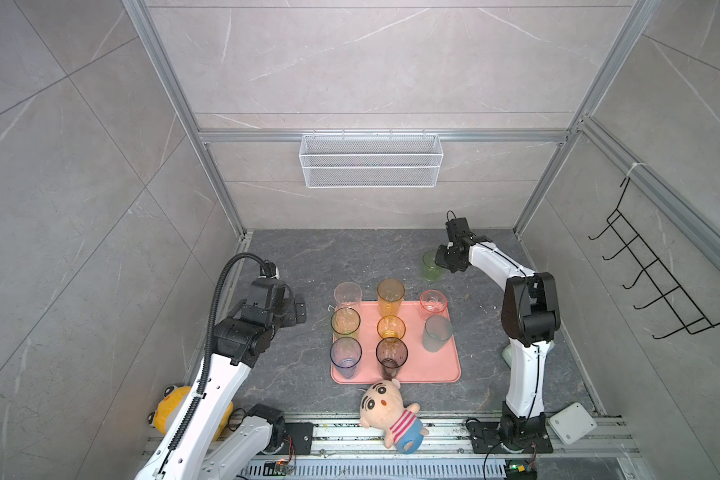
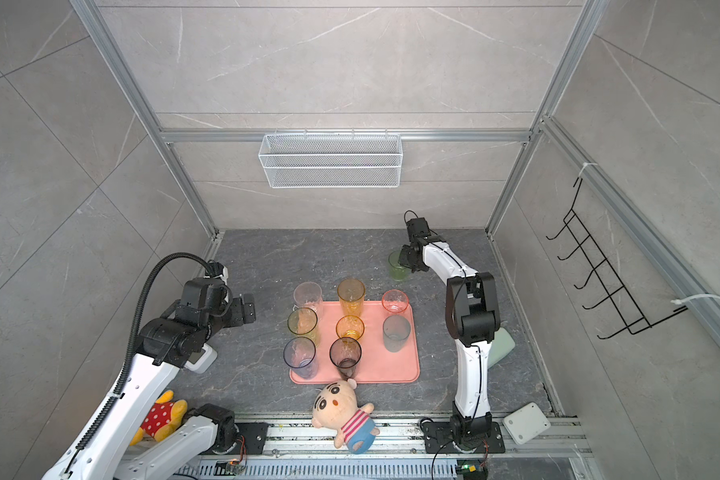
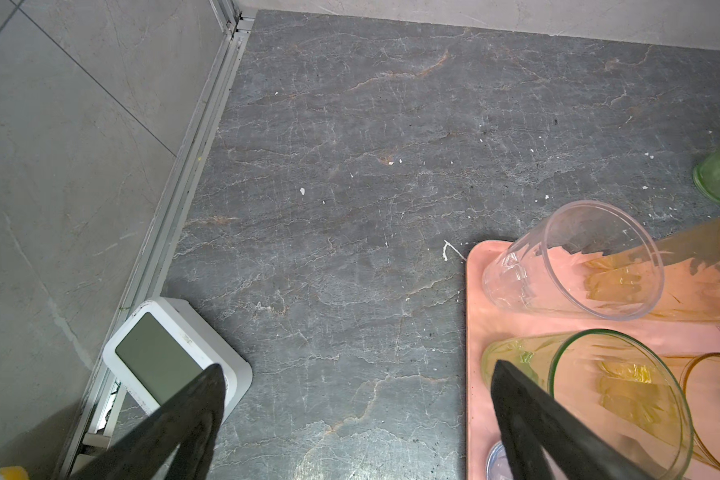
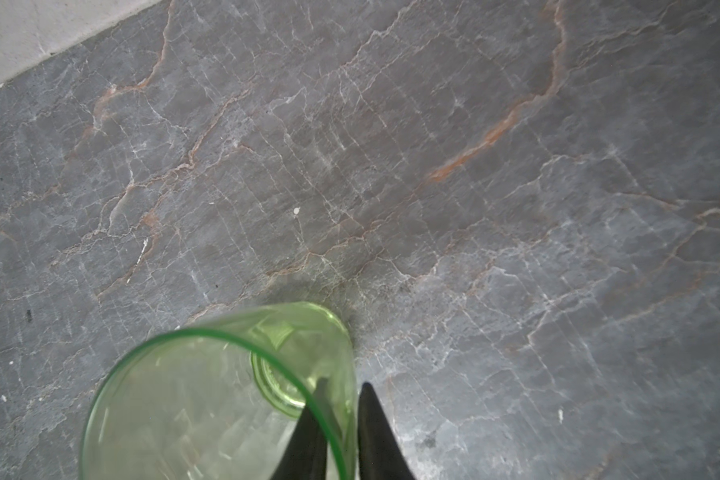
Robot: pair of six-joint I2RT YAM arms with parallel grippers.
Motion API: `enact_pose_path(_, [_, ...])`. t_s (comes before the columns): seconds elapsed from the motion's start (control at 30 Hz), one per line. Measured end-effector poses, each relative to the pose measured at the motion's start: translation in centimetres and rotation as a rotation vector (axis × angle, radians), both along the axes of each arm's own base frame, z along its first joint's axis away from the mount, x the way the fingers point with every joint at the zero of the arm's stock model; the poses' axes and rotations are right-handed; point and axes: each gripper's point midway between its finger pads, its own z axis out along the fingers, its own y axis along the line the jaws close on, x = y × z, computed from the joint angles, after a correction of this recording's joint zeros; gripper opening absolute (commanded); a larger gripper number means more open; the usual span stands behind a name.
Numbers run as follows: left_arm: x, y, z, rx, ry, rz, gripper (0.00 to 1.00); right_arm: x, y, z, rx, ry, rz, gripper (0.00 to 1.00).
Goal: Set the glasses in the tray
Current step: 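Lower the right gripper onto the green glass rim and close, then lift the green glass and carry it to the tray's near corner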
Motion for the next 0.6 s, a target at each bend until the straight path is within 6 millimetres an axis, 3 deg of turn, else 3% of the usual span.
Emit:
enact_pose_path(0.4, [-0.02, -0.20, -0.03, -0.008, 0.002, -0.008, 1.00, -0.30, -0.05, -0.15, -0.002, 0.014, 0.000, 0.01])
enact_pose_path(0.6, [-0.09, -0.46, 0.07, -0.022, -0.001, -0.020, 1.00, -1.07, -0.22, 0.10, -0.007, 0.022, 0.003, 0.00])
